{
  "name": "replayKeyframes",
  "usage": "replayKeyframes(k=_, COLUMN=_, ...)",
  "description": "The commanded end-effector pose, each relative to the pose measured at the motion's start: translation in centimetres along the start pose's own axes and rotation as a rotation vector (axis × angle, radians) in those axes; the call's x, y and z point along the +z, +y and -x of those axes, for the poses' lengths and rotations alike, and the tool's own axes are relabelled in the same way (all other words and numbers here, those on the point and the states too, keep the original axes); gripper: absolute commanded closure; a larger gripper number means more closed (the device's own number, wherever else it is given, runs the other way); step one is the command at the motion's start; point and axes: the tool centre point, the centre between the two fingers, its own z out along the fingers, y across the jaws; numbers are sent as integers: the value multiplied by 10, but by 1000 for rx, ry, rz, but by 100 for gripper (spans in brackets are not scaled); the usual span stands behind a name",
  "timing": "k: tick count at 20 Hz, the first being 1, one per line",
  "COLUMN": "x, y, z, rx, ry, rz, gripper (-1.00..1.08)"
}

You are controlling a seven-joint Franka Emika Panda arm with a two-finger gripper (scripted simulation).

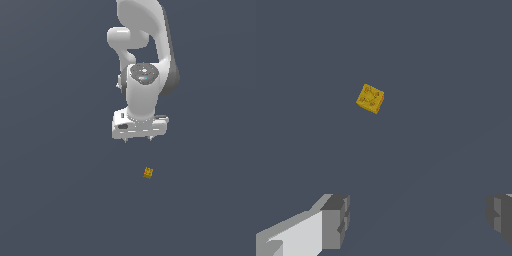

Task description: Pick up the object and move it to a goal position.

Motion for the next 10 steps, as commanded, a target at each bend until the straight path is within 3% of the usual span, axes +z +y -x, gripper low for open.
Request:
replayKeyframes(k=1, x=0, y=1, z=0, rx=4, ry=0, rz=0, gripper=-92)
replayKeyframes(k=10, x=11, y=-5, z=-17, rx=67, ry=-1, rz=-1, gripper=-92)
